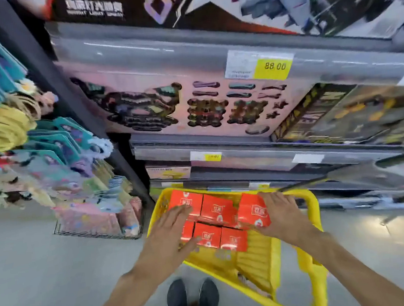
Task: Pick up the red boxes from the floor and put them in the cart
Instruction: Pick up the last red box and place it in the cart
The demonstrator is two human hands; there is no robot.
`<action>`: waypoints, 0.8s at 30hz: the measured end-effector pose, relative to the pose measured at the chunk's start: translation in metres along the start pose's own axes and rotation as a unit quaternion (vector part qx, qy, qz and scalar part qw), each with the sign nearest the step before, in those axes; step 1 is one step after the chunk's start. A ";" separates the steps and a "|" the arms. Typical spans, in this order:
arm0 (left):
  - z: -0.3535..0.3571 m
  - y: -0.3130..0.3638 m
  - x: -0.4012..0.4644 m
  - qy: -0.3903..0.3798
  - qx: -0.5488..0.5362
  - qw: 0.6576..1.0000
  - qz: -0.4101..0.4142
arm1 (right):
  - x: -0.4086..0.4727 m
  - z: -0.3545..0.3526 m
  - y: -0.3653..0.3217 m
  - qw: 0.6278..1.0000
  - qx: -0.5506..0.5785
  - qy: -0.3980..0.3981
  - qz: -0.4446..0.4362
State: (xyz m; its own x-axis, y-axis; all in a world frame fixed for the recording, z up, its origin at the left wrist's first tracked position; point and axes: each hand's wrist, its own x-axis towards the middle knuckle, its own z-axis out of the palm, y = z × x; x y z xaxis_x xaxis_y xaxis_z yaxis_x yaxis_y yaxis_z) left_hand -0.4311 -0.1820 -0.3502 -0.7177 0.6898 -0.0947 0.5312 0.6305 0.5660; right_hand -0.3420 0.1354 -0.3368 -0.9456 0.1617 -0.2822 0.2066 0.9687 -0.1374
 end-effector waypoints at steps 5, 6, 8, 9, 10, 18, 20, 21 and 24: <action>0.027 -0.018 0.013 -0.018 -0.017 1.000 -0.009 | 0.027 0.058 0.015 0.999 -0.014 -0.047 -0.019; 0.032 -0.020 0.015 -0.018 -0.021 1.000 -0.014 | 0.032 0.068 0.017 0.998 -0.011 -0.054 -0.018; 0.042 -0.024 0.016 -0.023 -0.029 0.999 -0.025 | 0.042 0.086 0.024 0.997 -0.007 -0.070 -0.014; 0.046 -0.027 0.016 -0.023 -0.033 0.999 -0.030 | 0.045 0.094 0.026 0.997 -0.006 -0.074 -0.010; 0.050 -0.029 0.016 -0.022 -0.036 0.999 -0.033 | 0.048 0.101 0.029 0.997 -0.002 -0.072 -0.007; 0.072 -0.040 0.011 -0.042 -0.042 0.997 -0.053 | 0.063 0.160 0.040 0.994 0.064 -0.083 0.027; 0.075 -0.042 0.008 -0.055 -0.036 0.996 -0.059 | 0.065 0.166 0.043 0.993 0.086 -0.081 0.028; 0.075 -0.042 0.007 -0.060 -0.031 0.996 -0.064 | 0.065 0.163 0.042 0.993 0.087 -0.078 0.025; 0.076 -0.043 0.002 -0.077 -0.009 0.995 -0.064 | 0.062 0.166 0.046 0.996 0.054 -0.072 0.006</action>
State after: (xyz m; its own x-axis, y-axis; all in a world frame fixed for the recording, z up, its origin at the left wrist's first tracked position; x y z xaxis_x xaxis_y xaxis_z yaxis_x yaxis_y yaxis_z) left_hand -0.4206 -0.1806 -0.4369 -0.7011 0.6514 -0.2900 0.4312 0.7113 0.5551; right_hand -0.3497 0.1590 -0.5181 -0.8986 0.1366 -0.4169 0.2509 0.9396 -0.2329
